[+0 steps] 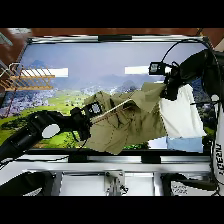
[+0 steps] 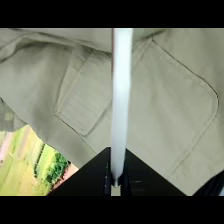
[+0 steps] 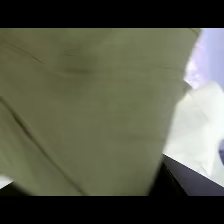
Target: Fold the shirts.
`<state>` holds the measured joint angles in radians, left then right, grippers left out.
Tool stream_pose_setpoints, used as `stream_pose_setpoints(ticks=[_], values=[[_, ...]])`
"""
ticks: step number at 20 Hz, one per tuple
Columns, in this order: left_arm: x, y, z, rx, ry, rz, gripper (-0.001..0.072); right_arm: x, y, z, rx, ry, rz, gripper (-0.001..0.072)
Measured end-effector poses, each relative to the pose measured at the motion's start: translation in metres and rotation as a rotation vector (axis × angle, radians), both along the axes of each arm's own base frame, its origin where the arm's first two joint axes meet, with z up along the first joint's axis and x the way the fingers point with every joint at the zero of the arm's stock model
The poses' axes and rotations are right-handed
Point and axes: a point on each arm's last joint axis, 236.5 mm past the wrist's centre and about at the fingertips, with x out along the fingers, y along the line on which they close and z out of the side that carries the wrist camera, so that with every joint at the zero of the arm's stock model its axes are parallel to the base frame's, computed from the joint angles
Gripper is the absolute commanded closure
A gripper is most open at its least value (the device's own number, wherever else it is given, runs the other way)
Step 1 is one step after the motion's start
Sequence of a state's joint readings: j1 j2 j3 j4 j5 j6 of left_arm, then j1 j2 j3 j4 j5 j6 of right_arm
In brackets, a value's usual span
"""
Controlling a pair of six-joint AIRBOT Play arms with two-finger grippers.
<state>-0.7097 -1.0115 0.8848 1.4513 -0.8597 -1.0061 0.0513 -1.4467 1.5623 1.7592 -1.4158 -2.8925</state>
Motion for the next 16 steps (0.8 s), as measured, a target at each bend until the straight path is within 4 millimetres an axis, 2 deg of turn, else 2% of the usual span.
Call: stream_pose_setpoints(ticks=[1,2,4,5,7,8,9,12,14,16], values=[[0.002,-0.001,0.002,-0.008,-0.010,0.002,0.0678,-0.003,0.002,-0.004,0.001,0.020,0.006,0.0507],[0.006,-0.001,0.003,-0.011,-0.026,0.005,0.0676,-0.007,-0.001,-0.008,-0.015,0.043,0.026,0.0633],[0.010,0.000,0.004,-0.019,-0.030,0.016,0.0664,-0.008,0.001,-0.009,-0.008,0.052,0.025,0.0636],[0.014,0.003,0.006,-0.024,-0.037,0.029,0.0593,-0.009,0.002,-0.010,-0.005,0.057,0.023,0.0636],[0.027,0.011,0.009,-0.032,-0.062,0.065,0.0282,-0.012,0.005,-0.010,0.005,0.068,0.025,0.0637],[0.035,0.020,0.009,-0.026,-0.067,0.090,0.0209,-0.012,0.006,-0.010,0.007,0.069,0.028,0.0637],[0.043,0.031,0.009,-0.013,-0.078,0.116,0.0185,-0.013,0.007,-0.009,0.011,0.073,0.029,0.0638],[0.072,0.067,0.015,0.002,-0.123,0.216,0.0185,-0.013,0.009,-0.008,0.025,0.074,0.015,0.0638],[0.093,0.092,0.026,0.015,-0.173,0.280,0.0185,-0.015,0.009,-0.008,0.020,0.073,0.051,0.0638],[0.116,0.121,0.046,0.025,-0.239,0.349,0.0185,-0.016,0.013,-0.007,0.030,0.073,0.067,0.0639]])
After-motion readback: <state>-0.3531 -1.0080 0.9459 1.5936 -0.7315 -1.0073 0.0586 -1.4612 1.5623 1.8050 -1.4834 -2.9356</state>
